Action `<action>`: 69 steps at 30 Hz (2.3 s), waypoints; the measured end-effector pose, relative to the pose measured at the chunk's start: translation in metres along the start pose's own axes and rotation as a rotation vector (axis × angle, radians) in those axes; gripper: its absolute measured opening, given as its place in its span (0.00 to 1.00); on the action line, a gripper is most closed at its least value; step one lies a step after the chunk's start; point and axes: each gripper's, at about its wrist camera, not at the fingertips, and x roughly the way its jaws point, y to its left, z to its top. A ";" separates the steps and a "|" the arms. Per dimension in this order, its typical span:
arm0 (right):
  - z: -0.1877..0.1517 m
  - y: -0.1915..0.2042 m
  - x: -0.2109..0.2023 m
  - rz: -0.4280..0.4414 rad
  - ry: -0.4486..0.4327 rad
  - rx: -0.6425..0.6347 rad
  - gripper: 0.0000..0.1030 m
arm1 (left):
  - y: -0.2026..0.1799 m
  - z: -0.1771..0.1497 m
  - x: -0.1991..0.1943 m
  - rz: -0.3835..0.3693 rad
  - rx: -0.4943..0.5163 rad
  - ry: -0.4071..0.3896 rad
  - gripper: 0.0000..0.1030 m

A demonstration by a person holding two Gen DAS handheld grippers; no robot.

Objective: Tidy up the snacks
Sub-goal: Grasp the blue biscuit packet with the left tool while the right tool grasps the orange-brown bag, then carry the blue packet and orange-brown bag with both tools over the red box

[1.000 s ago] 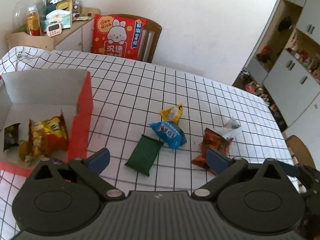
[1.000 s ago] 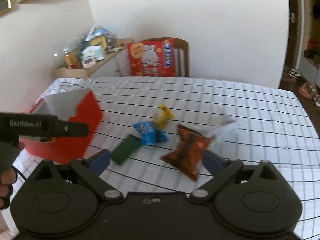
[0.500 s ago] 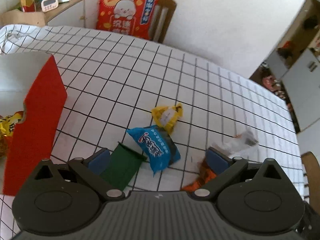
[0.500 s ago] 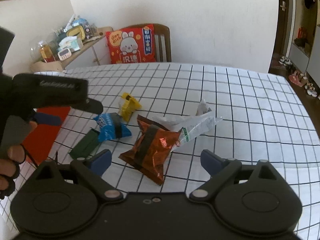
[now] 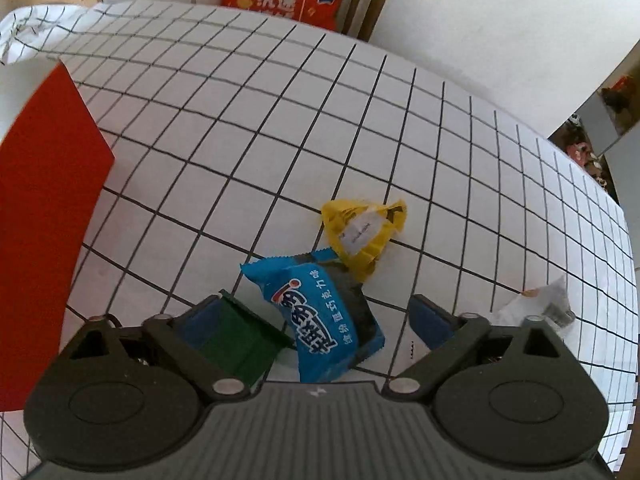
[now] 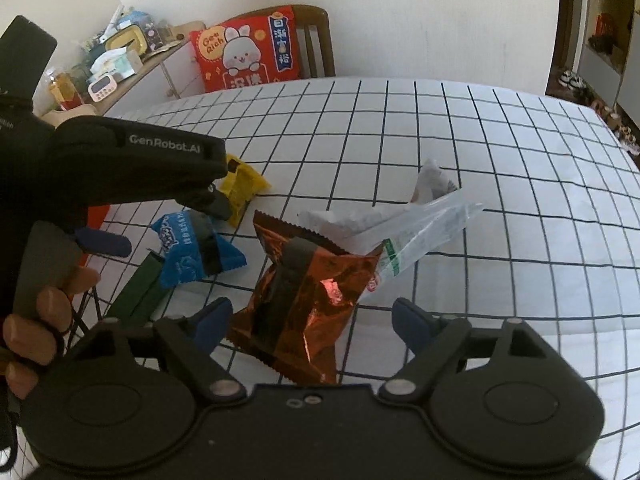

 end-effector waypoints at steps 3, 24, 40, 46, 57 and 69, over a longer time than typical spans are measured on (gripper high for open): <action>0.001 -0.001 0.007 0.002 0.016 0.014 0.76 | -0.001 0.000 0.008 0.006 0.000 0.026 0.76; -0.005 0.006 -0.019 0.039 -0.012 0.026 0.45 | 0.016 -0.010 -0.023 -0.024 0.016 -0.022 0.38; -0.008 0.036 -0.092 0.130 -0.071 -0.055 0.45 | 0.060 -0.043 -0.119 -0.108 0.039 -0.063 0.38; -0.009 0.057 -0.111 0.177 -0.086 -0.090 0.45 | 0.088 -0.053 -0.153 -0.136 0.034 -0.089 0.38; 0.002 0.118 -0.120 0.254 -0.105 -0.191 0.45 | 0.161 -0.054 -0.197 -0.106 -0.022 -0.146 0.38; 0.016 0.203 -0.098 0.307 -0.084 -0.291 0.45 | 0.248 -0.036 -0.212 -0.032 -0.133 -0.198 0.38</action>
